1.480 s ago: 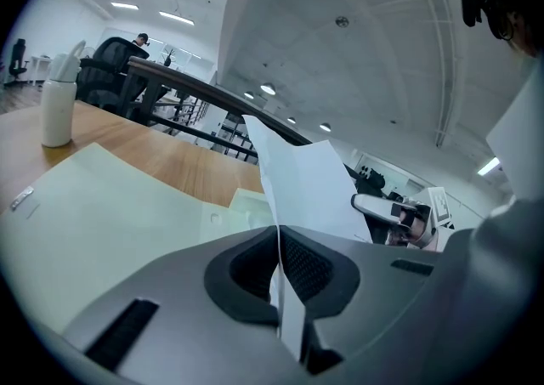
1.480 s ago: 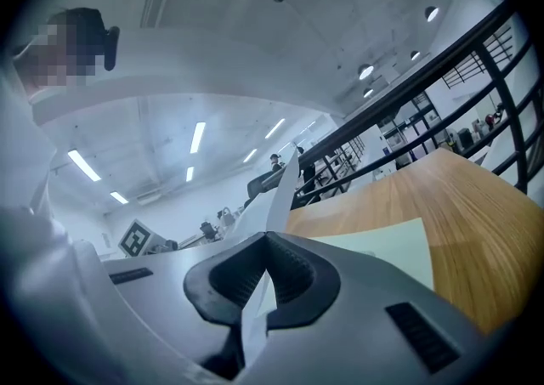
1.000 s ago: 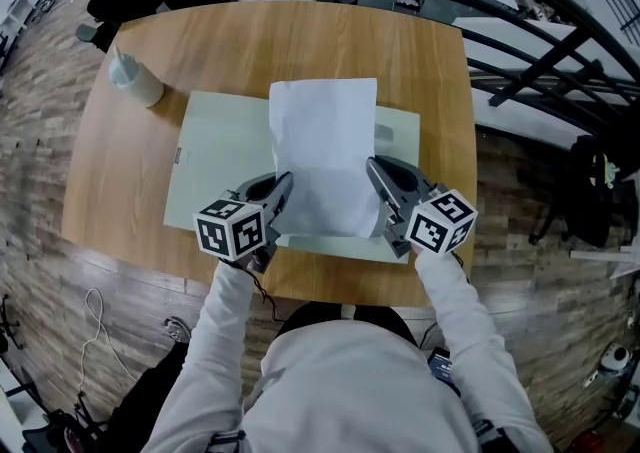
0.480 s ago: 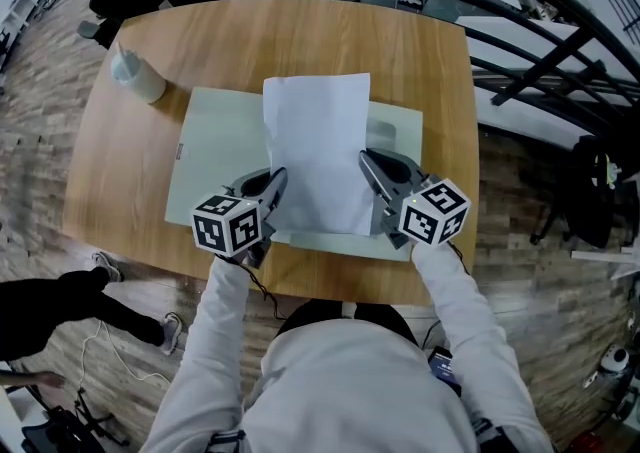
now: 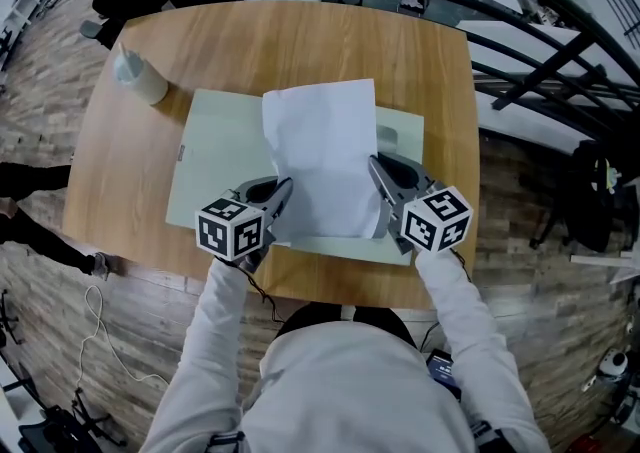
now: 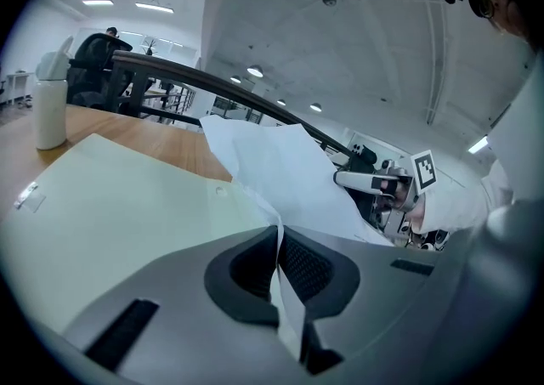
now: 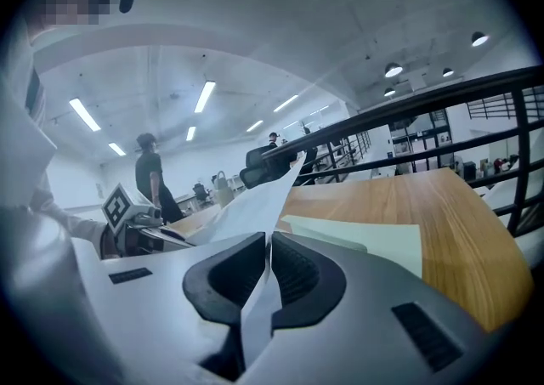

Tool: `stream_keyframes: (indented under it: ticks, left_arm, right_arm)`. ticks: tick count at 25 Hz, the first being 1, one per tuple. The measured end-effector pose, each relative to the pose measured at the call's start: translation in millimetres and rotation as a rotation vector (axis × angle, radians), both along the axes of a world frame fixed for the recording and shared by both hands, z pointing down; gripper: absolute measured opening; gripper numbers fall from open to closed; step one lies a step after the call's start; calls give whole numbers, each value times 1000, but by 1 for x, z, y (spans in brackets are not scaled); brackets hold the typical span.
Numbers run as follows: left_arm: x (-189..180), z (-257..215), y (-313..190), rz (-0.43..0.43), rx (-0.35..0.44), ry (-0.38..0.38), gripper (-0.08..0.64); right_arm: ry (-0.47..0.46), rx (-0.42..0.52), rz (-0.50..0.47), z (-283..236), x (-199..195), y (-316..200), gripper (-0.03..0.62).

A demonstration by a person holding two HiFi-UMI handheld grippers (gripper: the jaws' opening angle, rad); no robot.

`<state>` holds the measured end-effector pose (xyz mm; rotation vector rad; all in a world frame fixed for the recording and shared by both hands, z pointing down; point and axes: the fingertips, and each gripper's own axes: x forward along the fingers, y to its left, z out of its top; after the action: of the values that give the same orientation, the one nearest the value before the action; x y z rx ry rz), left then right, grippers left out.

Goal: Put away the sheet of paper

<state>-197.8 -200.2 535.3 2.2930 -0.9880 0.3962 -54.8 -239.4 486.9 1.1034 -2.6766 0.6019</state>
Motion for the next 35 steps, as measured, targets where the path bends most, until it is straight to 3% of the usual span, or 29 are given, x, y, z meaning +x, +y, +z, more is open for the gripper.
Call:
stream_keyframes:
  ticks: [7, 12, 18, 26, 35]
  left_arm:
    - [0, 11, 7, 90, -4, -81, 17]
    - [4, 19, 16, 140, -47, -69, 17]
    - [7, 23, 16, 155, -74, -56, 17]
    - [8, 27, 15, 138, -100, -46, 17]
    - [9, 33, 14, 125, -127, -27, 17]
  right_arm:
    - [-5, 19, 75, -7, 15, -8, 44]
    - [16, 53, 86, -13, 20, -17, 44]
    - [110, 65, 35, -7, -2, -28, 44]
    - [255, -17, 45, 20, -25, -66, 44]
    - [332, -112, 76, 55, -43, -84, 44]
